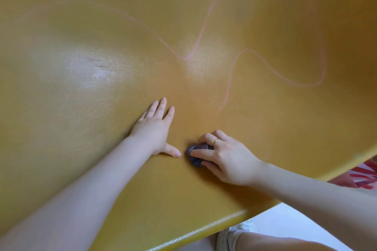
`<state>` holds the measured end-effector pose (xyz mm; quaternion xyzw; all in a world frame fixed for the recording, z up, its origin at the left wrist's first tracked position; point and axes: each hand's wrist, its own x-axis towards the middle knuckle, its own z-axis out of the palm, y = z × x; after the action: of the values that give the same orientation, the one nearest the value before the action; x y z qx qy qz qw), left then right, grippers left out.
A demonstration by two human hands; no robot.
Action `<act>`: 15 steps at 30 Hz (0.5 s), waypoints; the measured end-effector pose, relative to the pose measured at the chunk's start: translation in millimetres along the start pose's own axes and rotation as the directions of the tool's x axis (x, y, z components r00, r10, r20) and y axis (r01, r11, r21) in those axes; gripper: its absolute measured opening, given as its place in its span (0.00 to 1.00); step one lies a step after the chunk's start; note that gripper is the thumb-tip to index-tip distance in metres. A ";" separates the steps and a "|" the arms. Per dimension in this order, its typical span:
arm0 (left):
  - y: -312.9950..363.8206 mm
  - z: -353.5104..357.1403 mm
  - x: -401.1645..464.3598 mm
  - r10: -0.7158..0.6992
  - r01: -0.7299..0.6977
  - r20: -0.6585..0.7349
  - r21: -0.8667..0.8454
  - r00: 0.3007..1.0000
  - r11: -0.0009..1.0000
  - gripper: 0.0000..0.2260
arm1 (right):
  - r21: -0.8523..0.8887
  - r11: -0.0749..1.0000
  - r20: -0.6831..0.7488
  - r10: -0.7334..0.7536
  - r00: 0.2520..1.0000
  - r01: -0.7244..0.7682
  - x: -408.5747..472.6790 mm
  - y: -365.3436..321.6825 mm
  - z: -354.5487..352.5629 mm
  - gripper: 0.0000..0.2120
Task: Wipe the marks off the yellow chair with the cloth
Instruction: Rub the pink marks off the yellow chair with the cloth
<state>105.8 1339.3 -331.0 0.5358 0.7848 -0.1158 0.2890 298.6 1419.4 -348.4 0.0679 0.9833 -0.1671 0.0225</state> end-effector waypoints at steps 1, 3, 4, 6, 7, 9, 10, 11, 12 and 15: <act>0.0 -0.2 0.7 0.000 0.000 -0.002 -0.006 1.000 1.000 0.54 | -0.005 1.000 -0.017 -0.002 1.000 0.002 6.1 6.7 -1.1 0.15; -0.4 -0.9 2.2 0.001 -0.001 -0.003 -0.012 1.000 1.000 0.54 | -0.032 0.998 -0.102 0.044 0.994 -0.048 29.3 28.1 -2.0 0.15; -0.7 -1.1 3.0 0.001 -0.001 0.000 -0.013 1.000 1.000 0.55 | -0.057 0.992 -0.173 0.099 0.980 -0.110 44.6 40.3 -3.1 0.13; -0.2 0.3 4.0 -0.003 0.004 0.012 -0.015 1.000 1.000 0.55 | -0.090 0.952 -0.277 0.259 0.925 -0.294 75.0 62.1 -8.9 0.13; 0.3 0.9 4.2 -0.006 0.006 0.017 -0.011 1.000 1.000 0.55 | -0.088 0.915 -0.296 0.353 0.888 -0.393 88.2 71.0 -11.5 0.13; 1.1 0.0 5.2 -0.010 0.011 0.015 -0.004 1.000 1.000 0.55 | -0.051 0.854 -0.336 0.473 0.815 -0.517 106.1 82.1 -16.4 0.14; 0.8 -1.1 5.6 -0.013 0.013 0.014 -0.006 1.000 1.000 0.55 | -0.029 0.844 -0.342 0.495 0.799 -0.535 110.0 82.6 -17.2 0.15; 0.0 -2.1 5.9 -0.014 0.014 0.015 -0.009 1.000 1.000 0.55 | -0.018 0.847 -0.348 0.493 0.798 -0.531 109.5 79.6 -16.4 0.14; -0.7 -2.6 6.2 -0.017 0.018 0.015 -0.010 1.000 1.000 0.55 | -0.027 0.862 -0.347 0.467 0.814 -0.506 104.4 74.3 -13.8 0.14; -1.4 -1.1 5.2 -0.032 0.032 0.019 -0.002 0.999 0.999 0.55 | -0.039 0.919 -0.281 0.366 0.887 -0.391 63.9 43.4 -4.4 0.14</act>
<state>102.8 1343.3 -333.2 0.5218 0.7907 -0.1245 0.2950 241.4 1469.5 -362.7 0.2793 0.9518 -0.1019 -0.0756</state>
